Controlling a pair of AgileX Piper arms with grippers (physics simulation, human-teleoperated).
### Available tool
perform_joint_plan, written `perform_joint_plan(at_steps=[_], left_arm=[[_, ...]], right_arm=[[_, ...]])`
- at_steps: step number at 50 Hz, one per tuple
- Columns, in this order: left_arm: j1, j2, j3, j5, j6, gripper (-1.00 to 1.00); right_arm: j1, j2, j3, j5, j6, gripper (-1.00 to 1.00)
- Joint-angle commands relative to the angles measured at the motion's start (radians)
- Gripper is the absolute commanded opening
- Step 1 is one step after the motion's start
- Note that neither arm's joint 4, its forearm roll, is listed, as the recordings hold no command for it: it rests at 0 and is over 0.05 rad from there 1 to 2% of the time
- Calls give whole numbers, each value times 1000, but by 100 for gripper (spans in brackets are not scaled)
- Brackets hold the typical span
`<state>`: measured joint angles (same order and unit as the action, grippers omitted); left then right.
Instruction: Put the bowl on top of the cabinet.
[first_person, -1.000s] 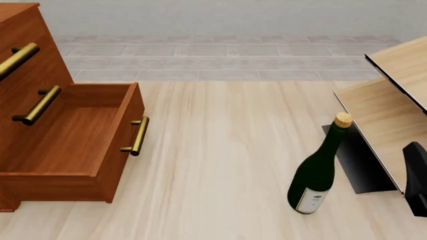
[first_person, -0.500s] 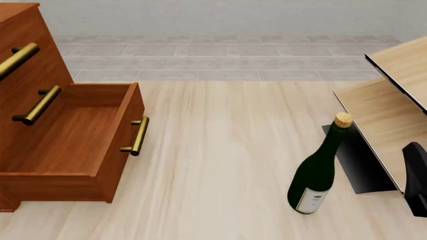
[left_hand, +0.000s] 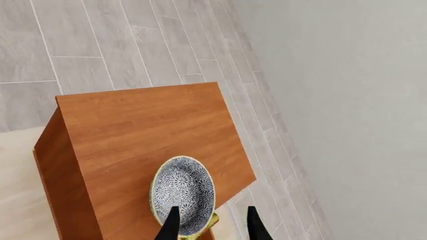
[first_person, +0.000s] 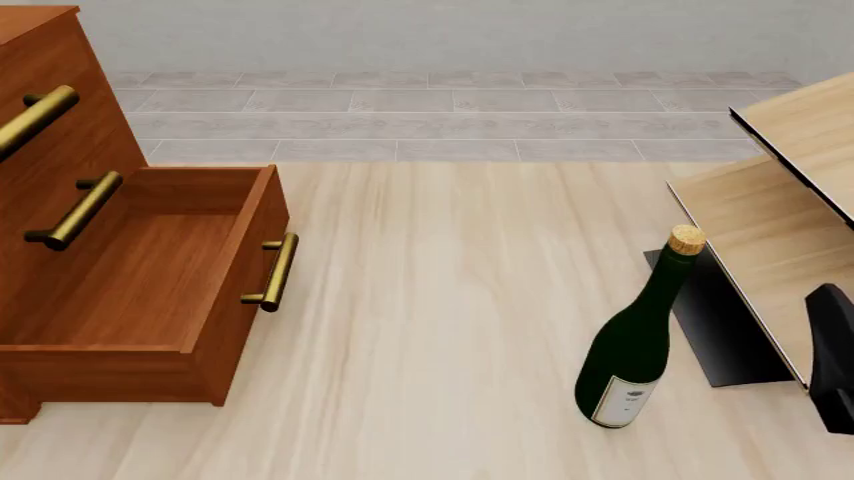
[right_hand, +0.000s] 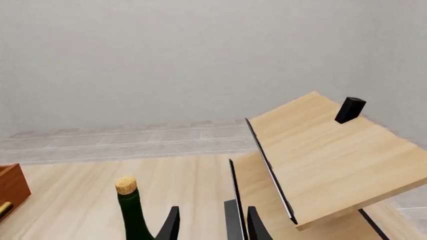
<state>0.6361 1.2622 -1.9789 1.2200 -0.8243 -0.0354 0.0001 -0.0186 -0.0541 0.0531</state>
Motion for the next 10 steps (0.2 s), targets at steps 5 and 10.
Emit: perform_joint_plan(at_steps=[5, 10], left_arm=[[8, -30, -51, 0, 19, 100], [-11, -50, -60, 0, 8, 100]], right_arm=[[2, 0, 2, 0, -2, 100], [2, 0, -1, 3, -1, 100]])
